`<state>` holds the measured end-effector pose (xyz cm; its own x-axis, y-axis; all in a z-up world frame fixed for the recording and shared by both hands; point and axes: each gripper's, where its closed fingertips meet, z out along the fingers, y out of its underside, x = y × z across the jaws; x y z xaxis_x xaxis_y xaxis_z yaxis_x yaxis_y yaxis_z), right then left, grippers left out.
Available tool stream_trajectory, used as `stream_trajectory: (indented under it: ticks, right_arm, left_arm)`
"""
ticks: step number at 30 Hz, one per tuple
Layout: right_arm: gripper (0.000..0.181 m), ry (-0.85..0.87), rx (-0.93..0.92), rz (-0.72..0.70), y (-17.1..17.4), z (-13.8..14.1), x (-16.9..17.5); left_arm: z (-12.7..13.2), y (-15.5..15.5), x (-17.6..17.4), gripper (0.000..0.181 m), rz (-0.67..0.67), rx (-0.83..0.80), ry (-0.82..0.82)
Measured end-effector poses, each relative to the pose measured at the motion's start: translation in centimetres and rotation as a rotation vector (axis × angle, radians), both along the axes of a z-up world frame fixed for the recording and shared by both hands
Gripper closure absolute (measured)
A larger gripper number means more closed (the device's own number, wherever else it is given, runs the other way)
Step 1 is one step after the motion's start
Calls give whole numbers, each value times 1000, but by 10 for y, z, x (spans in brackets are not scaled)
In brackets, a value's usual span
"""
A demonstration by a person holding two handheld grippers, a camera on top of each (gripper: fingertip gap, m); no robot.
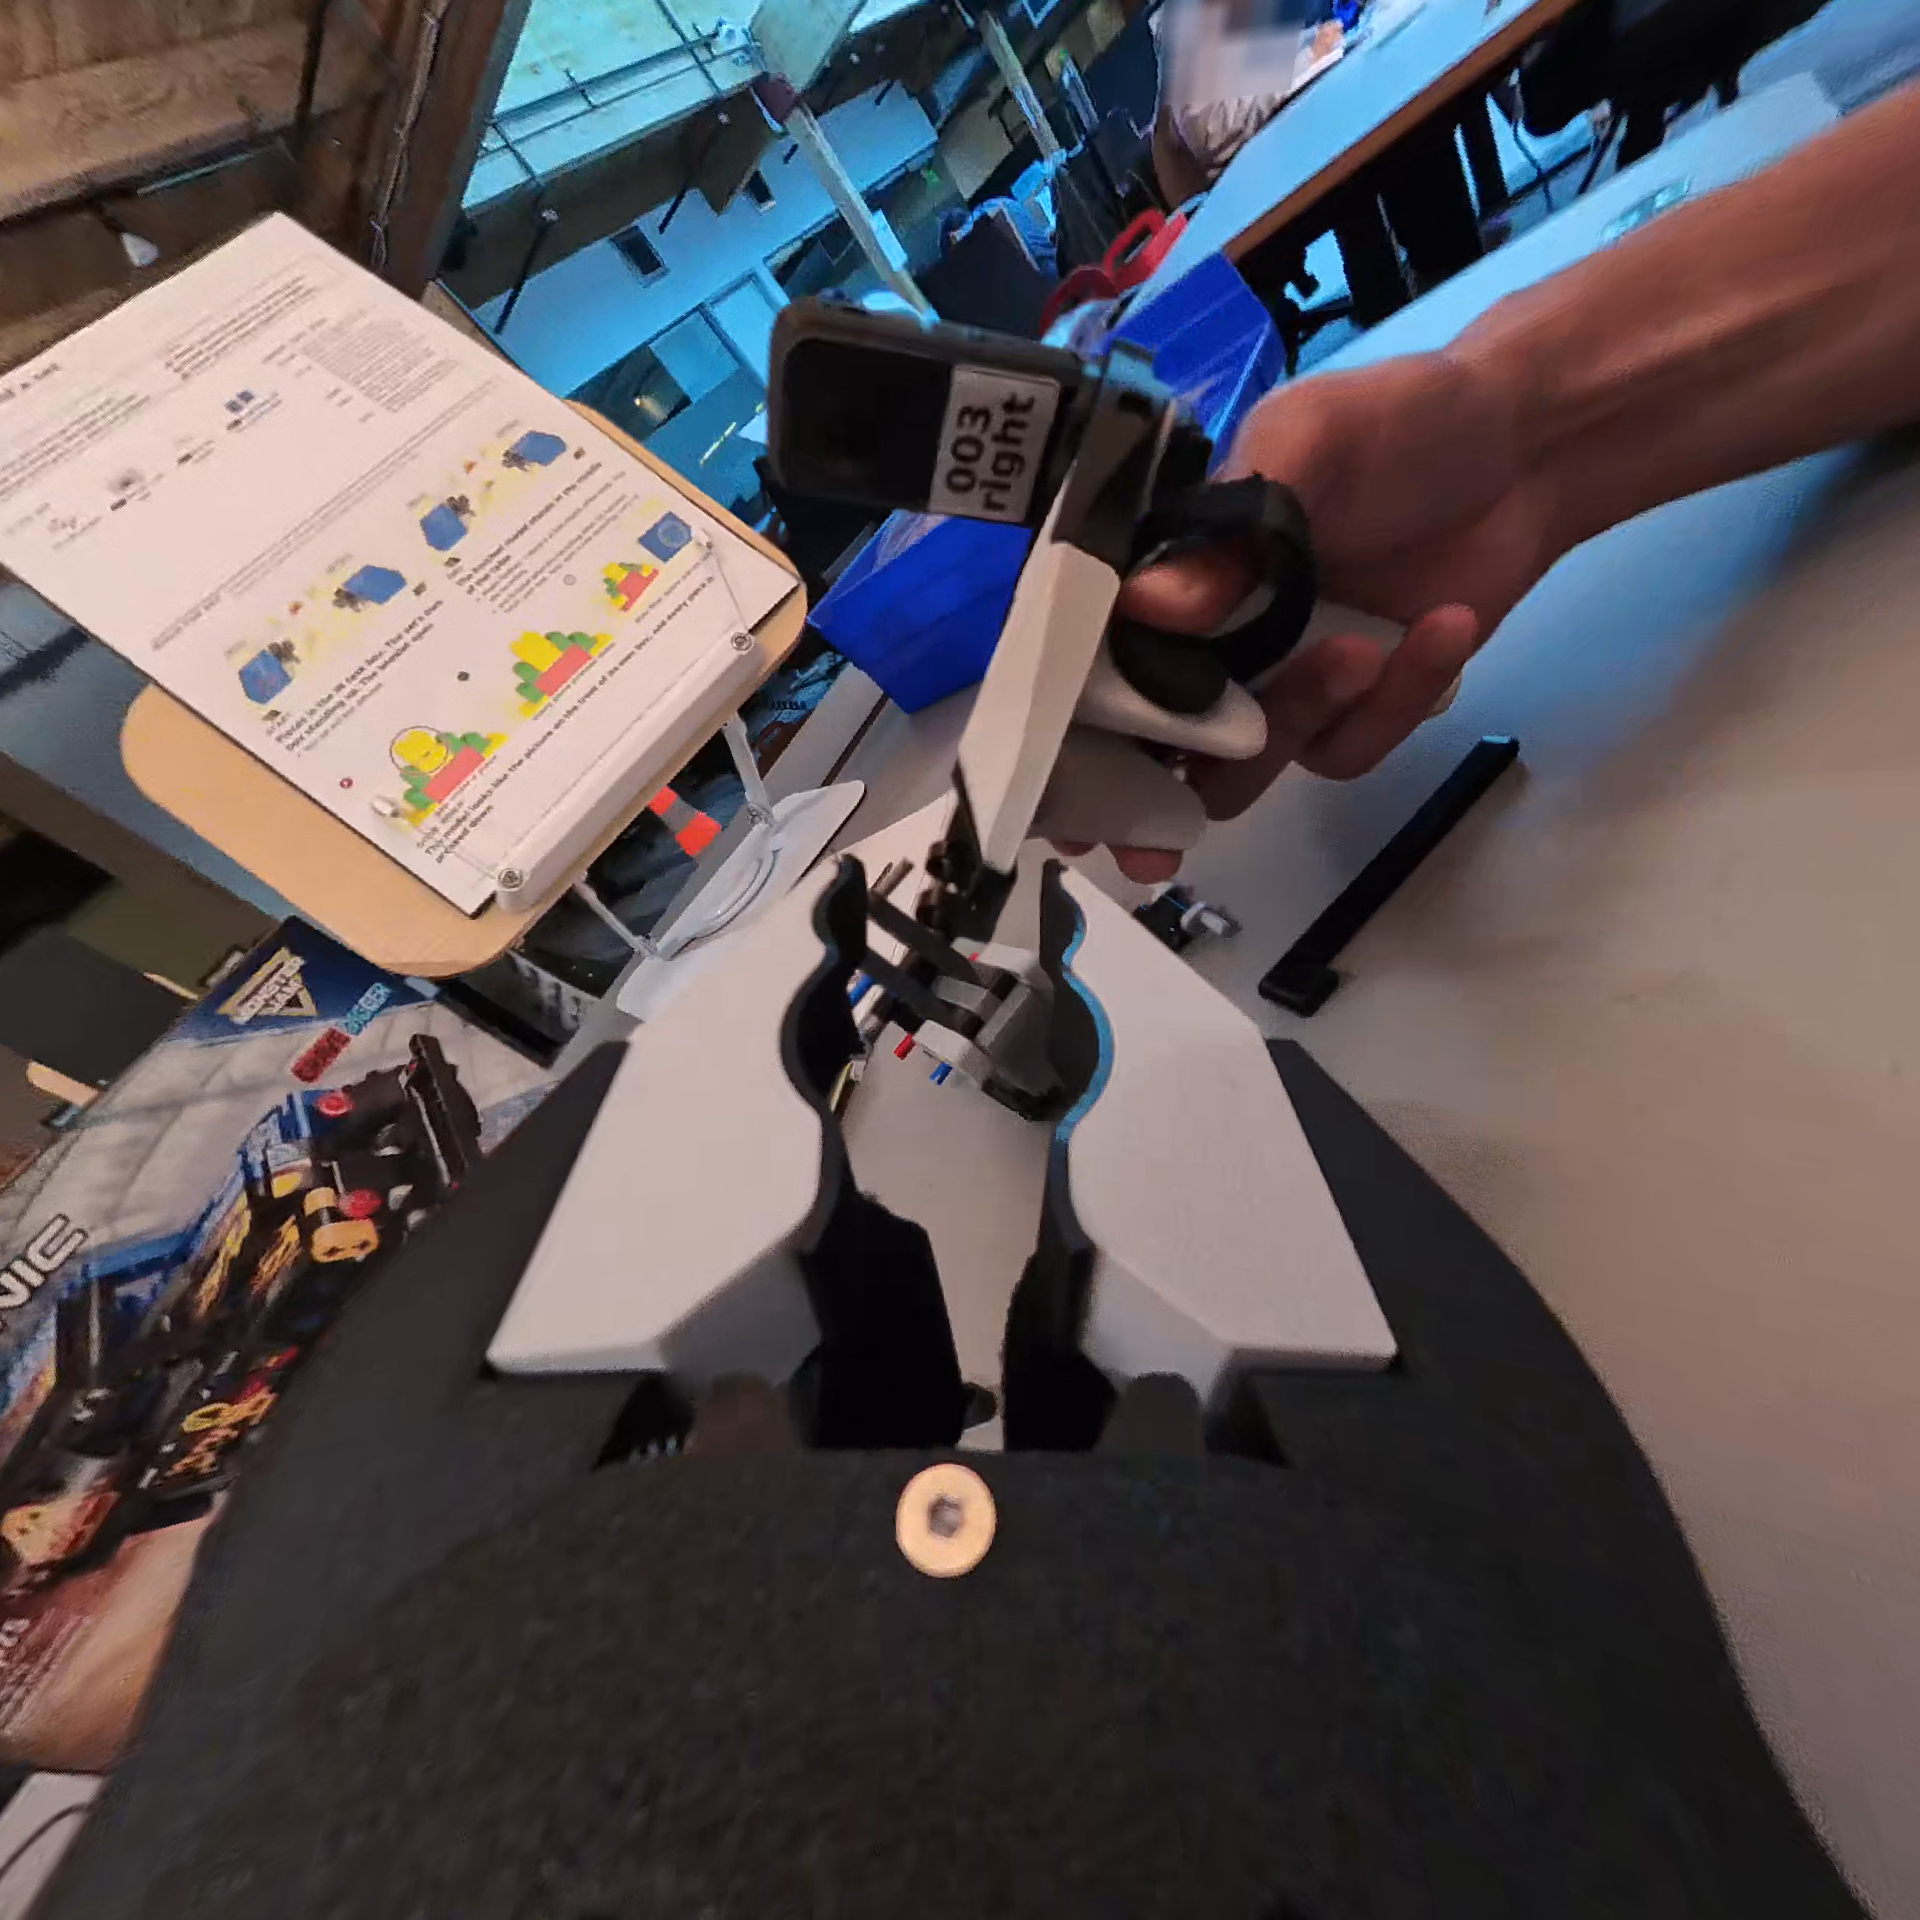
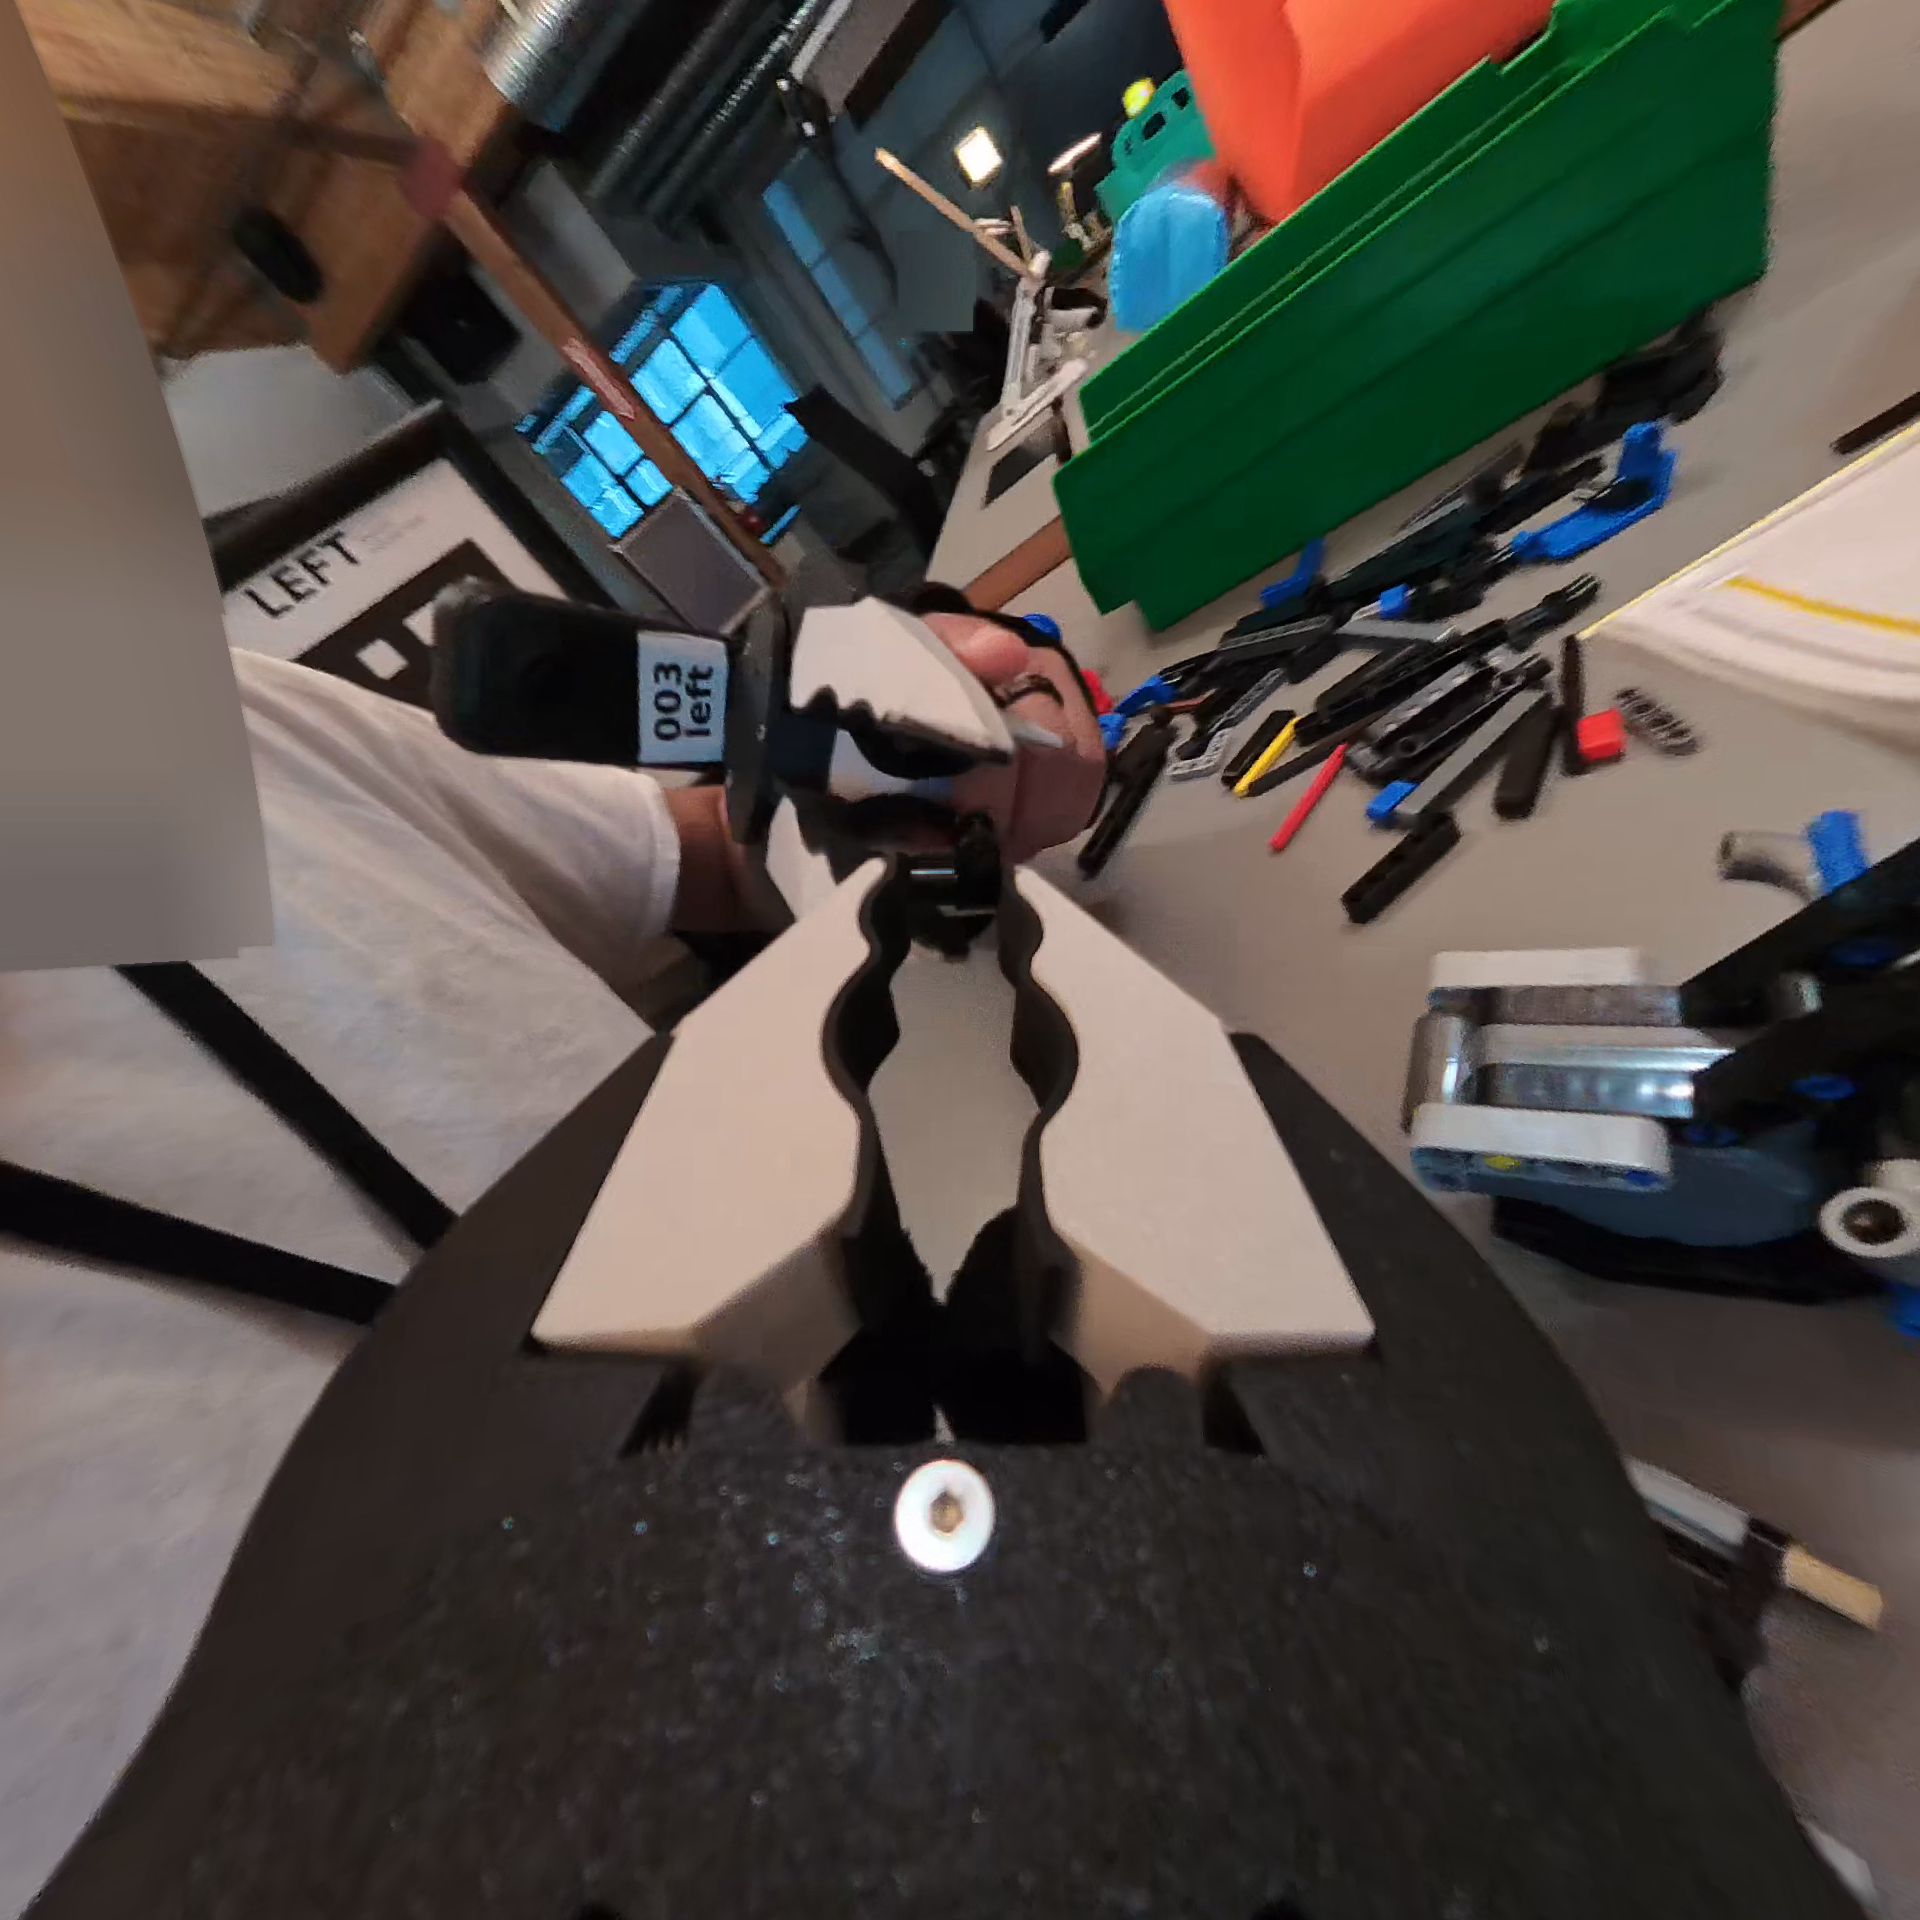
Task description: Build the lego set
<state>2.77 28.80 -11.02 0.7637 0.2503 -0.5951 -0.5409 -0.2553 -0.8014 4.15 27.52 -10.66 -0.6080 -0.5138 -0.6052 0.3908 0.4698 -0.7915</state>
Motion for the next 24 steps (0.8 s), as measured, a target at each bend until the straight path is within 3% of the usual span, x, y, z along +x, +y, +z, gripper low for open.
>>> stream_trajectory:
  ticks: [4,19,24]
  right_arm:
    - [166,77,25,42,1,3,-6]
    - [166,125,113,-57,5,10,6]
    - [166,129,116,-56,5,9,6]
  left_arm:
    - [-5,-1,1,166,9,31,-9]
    - [0,7,13,168,171,29,-49]
    - [-1,6,12,168,151,18,-32]
